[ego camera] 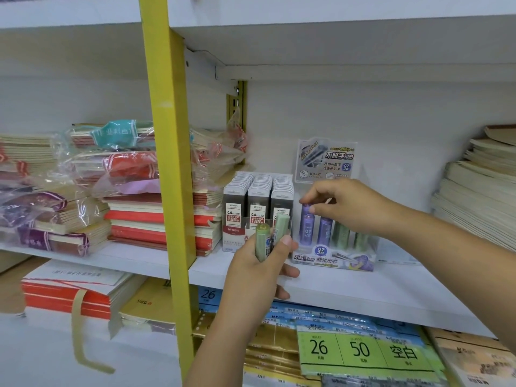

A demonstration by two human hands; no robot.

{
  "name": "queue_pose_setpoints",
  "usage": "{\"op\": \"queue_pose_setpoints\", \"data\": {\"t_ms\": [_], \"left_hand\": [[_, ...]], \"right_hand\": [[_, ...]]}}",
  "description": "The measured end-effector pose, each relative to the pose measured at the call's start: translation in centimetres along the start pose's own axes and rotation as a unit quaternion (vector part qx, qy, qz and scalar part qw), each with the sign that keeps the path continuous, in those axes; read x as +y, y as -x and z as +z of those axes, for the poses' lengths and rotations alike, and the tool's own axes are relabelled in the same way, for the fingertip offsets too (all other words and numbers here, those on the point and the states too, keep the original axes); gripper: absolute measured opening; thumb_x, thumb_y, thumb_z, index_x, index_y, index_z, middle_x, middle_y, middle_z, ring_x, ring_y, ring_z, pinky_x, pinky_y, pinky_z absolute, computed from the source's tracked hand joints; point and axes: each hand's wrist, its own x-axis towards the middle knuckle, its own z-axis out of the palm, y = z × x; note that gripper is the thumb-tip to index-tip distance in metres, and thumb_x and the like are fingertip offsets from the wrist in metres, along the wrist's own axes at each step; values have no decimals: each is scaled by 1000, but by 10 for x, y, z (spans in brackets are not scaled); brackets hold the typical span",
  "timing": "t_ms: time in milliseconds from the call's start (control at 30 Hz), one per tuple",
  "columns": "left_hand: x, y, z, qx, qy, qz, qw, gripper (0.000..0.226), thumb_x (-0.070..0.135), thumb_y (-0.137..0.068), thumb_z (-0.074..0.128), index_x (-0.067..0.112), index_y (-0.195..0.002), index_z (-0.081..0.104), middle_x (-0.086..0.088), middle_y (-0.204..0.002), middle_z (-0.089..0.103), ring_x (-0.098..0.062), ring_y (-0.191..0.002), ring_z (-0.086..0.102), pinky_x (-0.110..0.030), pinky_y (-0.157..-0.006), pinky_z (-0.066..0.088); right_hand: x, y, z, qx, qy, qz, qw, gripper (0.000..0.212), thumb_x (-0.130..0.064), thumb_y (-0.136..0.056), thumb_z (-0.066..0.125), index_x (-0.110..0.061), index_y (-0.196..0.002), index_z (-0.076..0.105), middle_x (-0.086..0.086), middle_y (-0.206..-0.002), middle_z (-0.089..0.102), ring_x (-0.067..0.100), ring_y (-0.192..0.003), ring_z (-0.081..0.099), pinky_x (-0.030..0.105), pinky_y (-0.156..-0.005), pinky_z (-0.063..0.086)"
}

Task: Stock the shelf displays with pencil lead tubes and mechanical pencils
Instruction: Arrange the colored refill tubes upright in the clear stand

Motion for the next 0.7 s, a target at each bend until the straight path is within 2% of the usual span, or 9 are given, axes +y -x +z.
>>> {"op": "queue_pose_setpoints", "data": {"t_ms": [167, 200, 267, 333, 433, 533, 633, 700], "left_hand": [[4, 2, -1, -10, -4, -8, 1000, 15, 43, -94, 61, 32, -104, 62, 8, -90, 78, -11, -61, 69, -19, -43, 45], [4, 2, -1, -9, -8, -6, 1000, 15, 43, -93, 61, 34, -104, 62, 8, -89, 78, -10, -58, 67, -19, -42, 44], [4, 2, -1, -7, -15, 3, 1000, 15, 44, -93, 62, 37, -106, 61, 8, -89, 78, -6, -55, 62, -18, -44, 42], [2, 1, -1, -8, -15, 12, 1000, 19, 43, -92, 63, 36, -109, 61, 7, -90, 78, -5, -53, 56, -17, -45, 41], [0, 0, -1, -22, -19, 22, 999, 23, 42, -91, 67, 34, -112, 65, 6, -87, 77, -4, -52, 50, -17, -46, 40], [-3, 0, -1, -32, -18, 11, 999, 24, 38, -86, 75, 33, -109, 70, 6, -69, 67, -4, -52, 48, -17, -48, 40], [-2, 0, -3, -46, 43, -9, 998, 25, 27, -83, 78, 30, -106, 70, -6, -77, 70, -6, -54, 50, -19, -46, 38], [1, 1, -6, -43, 75, -15, 996, 27, 31, -77, 79, 27, -102, 69, -4, -71, 66, -6, -53, 49, -18, -44, 37]], "right_hand": [[0, 0, -1, -51, 20, 37, 998, 18, -29, -98, 52, -40, -102, 66, -27, -97, 62, -7, -97, 57, 12, -79, 42], [-1, 3, -1, -34, 36, 26, 998, 20, -30, -99, 51, -38, -108, 67, -30, -95, 58, -7, -96, 55, 12, -78, 40], [-7, 12, 1, 59, 67, -27, 996, 25, -30, -99, 48, -35, -117, 65, -34, -94, 51, -6, -95, 49, 13, -78, 35], [-19, 25, 3, 125, 11, -67, 990, 25, -35, -96, 49, -39, -116, 65, -33, -96, 57, -5, -94, 52, 10, -76, 39], [-32, 43, 6, 61, -117, -72, 989, 23, -38, -87, 61, -45, -109, 66, -20, -96, 69, 1, -84, 63, 14, -73, 51], [-33, 53, 10, 26, -156, -58, 986, 20, -23, -86, 70, -37, -99, 72, -13, -88, 72, 4, -80, 67, 18, -73, 54], [-27, 61, 8, 55, -224, -26, 973, 19, -9, -84, 70, -26, -92, 73, -3, -86, 73, 13, -81, 69, 26, -76, 57], [-21, 67, 4, 55, -270, -9, 961, 20, -5, -84, 69, -24, -91, 72, -2, -83, 72, 15, -79, 69, 24, -73, 57]]}}
